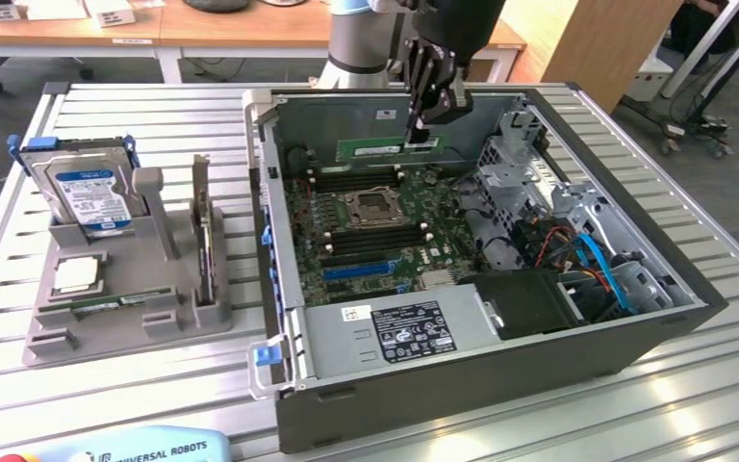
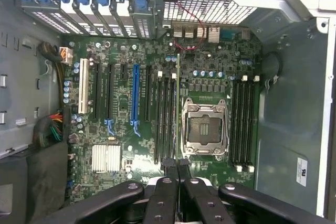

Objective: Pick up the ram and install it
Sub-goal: 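Pick up the ram and move it above insertion slot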

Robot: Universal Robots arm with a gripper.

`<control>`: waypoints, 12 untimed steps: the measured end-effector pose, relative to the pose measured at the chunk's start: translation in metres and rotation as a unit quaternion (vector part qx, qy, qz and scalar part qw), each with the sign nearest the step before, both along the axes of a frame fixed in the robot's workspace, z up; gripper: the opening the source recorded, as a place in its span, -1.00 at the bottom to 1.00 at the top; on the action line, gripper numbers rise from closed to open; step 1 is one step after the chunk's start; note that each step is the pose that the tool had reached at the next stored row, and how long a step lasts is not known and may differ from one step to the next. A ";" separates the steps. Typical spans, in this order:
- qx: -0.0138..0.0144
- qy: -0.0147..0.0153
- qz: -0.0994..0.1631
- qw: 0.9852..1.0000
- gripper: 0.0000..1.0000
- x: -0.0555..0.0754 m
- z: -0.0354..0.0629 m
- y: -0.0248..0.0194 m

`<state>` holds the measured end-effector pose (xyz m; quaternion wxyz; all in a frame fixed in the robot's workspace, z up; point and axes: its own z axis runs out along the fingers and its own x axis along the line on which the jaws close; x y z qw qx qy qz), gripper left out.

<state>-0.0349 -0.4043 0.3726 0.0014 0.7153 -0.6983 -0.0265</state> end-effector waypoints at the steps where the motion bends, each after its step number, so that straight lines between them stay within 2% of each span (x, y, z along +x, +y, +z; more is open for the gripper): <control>1: 0.000 0.000 0.000 1.000 -0.76 0.000 -0.0019 0.0000; 5: 0.000 0.000 0.000 1.000 -0.76 0.000 -0.0067 0.0000; 12: 0.000 0.000 0.000 1.000 -0.76 0.000 -0.0071 0.0000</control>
